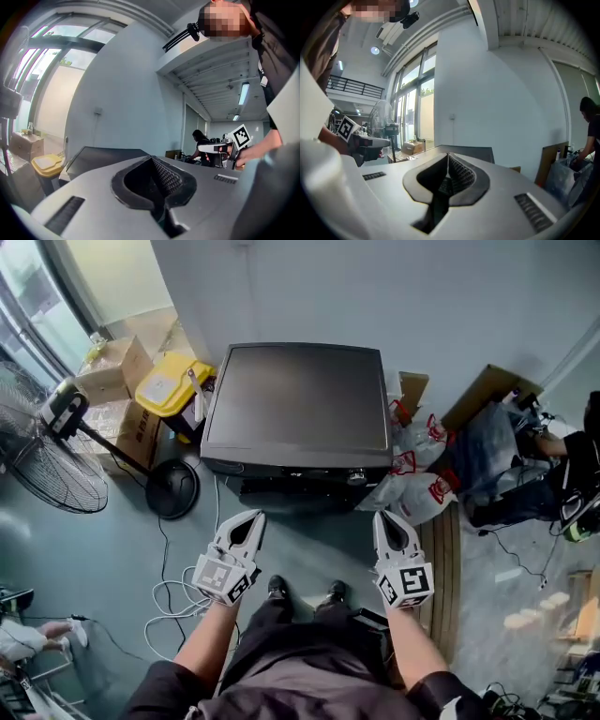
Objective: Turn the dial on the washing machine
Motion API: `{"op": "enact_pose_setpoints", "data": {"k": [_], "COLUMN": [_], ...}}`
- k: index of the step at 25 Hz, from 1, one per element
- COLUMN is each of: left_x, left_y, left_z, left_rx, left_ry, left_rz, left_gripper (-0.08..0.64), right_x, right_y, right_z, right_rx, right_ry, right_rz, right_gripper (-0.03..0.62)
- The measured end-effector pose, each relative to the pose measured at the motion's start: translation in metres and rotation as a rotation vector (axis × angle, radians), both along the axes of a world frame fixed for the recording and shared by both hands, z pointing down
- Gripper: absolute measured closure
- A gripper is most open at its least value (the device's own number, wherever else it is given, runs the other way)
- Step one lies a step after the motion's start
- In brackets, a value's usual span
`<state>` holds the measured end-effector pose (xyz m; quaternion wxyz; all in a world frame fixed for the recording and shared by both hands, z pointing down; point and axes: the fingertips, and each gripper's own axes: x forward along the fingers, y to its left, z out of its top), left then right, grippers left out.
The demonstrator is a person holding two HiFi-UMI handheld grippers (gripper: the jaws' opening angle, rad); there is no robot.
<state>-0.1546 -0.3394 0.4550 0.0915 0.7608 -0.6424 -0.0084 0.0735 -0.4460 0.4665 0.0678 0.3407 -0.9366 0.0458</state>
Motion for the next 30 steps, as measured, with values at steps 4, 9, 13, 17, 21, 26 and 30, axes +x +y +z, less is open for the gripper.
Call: {"op": "enact_pose_setpoints", "data": {"k": [4,9,13,17,21,26,30], "left_x": [-0.010,-0.015,-0.020,-0.020,-0.023,-0.027,-0.022], "left_y": [0.019,0.041,0.050,0.056,0.059,0.063,0.066], "left_z": [-0.016,-0.036,-0.047,-0.055,-0.057,-0.044,-0.023], "left_rx": [0.023,0.033,0.055,0.070,0.082,0.068,0.040], "left_ry": [-0.016,-0.027,-0.042,-0.047,-0.064,-0.067,-0.035], "left_rz": [-0.014,-0.036,-0.044,-0.051,-0.074,-0.087,-0.082], "left_gripper": [0.548,0.548,0.548,0.548,0.548,0.548,0.548], "right_x": [0.011,0.021,0.026,0.027,0.034,0.038,0.038], "right_y": [0.009,0.025,0.031,0.038,0.037,0.040,0.044], "right_z": [-0.022,-0.046,-0.059,-0.062,-0.058,-0.037,-0.015], "right_rx": [0.035,0.095,0.126,0.142,0.148,0.116,0.091], "right_ry": [-0.025,-0.043,-0.067,-0.072,-0.064,-0.056,-0.037], "right_rz": [0.012,0.014,0.052,0.031,0.047,0.074,0.073], "right_gripper": [0.568,0.568,0.568,0.569,0.569,0.571,0.571]}}
